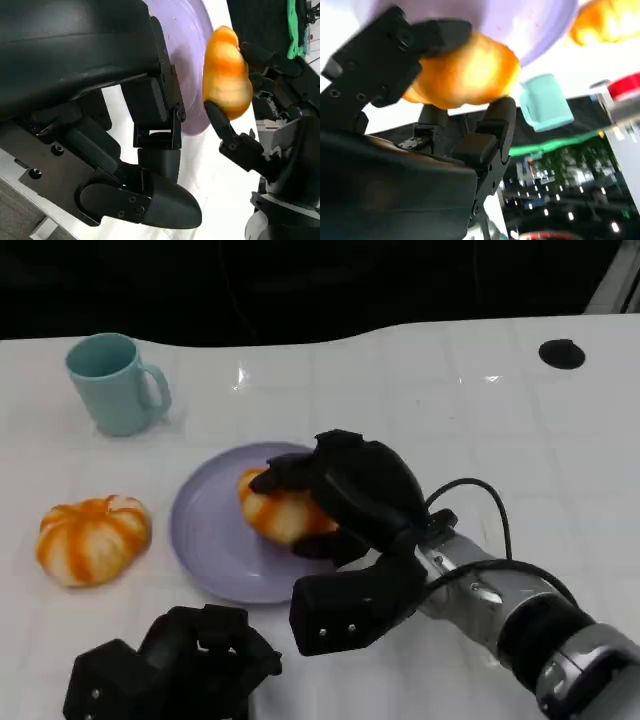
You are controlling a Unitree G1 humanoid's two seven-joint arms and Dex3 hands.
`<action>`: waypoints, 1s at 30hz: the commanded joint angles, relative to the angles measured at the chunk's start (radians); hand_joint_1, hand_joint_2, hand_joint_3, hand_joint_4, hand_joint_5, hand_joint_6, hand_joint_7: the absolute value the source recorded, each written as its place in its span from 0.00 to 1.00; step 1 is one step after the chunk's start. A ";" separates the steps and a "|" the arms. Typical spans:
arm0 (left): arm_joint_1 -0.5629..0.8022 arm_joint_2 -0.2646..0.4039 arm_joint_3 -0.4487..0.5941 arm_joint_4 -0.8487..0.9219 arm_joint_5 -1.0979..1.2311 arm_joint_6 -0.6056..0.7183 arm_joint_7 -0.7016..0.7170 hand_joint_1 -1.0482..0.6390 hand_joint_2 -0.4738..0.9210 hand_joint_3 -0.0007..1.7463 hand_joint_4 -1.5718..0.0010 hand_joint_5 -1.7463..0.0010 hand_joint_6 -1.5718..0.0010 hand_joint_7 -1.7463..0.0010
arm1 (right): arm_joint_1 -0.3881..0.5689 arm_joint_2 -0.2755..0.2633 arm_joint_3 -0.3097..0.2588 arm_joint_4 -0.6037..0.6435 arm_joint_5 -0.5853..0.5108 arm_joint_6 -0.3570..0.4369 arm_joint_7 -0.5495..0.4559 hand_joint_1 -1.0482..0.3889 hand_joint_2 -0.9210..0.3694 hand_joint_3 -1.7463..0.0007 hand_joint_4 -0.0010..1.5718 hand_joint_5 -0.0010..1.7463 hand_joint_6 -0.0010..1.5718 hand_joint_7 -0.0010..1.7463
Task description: Grasp the bread from the table and place it into the plate.
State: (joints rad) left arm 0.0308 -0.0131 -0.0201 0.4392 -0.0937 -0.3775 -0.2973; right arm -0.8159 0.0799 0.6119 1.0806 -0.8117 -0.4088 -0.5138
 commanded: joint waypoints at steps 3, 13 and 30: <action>0.012 0.009 0.002 -0.009 0.005 -0.001 0.011 0.00 0.80 0.29 0.00 0.31 0.09 0.60 | 0.000 -0.018 0.006 -0.060 0.012 0.041 0.088 0.34 0.00 0.93 0.12 0.23 0.25 0.00; 0.000 0.014 0.002 0.011 0.008 -0.014 0.007 0.00 0.79 0.31 0.00 0.32 0.10 0.61 | 0.094 -0.086 -0.024 -0.291 0.077 0.035 0.275 0.28 0.00 0.90 0.08 0.24 0.23 0.00; 0.002 0.014 0.005 0.001 0.001 0.005 0.007 0.00 0.77 0.32 0.00 0.32 0.10 0.60 | 0.387 -0.256 -0.128 -0.679 0.177 -0.083 0.339 0.37 0.00 0.91 0.17 0.35 0.28 0.02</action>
State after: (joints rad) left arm 0.0292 -0.0114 -0.0212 0.4426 -0.0932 -0.3820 -0.2971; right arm -0.4686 -0.1449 0.5161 0.4379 -0.6724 -0.4547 -0.1715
